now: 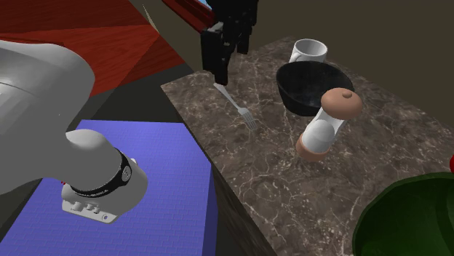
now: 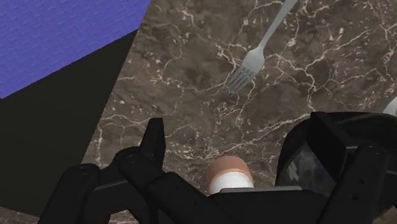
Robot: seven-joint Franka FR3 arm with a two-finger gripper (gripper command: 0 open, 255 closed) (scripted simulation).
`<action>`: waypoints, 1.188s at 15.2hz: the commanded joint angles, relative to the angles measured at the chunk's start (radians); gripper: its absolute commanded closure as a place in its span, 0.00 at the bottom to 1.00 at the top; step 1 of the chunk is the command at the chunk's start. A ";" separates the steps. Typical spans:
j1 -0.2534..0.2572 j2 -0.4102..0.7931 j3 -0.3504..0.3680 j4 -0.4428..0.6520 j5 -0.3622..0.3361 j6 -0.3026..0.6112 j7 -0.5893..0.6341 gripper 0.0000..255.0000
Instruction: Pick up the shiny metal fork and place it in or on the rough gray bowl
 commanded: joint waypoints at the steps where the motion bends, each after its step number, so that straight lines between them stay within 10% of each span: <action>1: -0.003 0.021 0.051 -0.032 0.042 0.042 0.090 0.00; 12: -0.055 0.331 0.349 -0.079 0.239 0.359 0.544 0.00; 18: -0.058 0.405 0.391 -0.113 0.255 0.468 0.546 0.00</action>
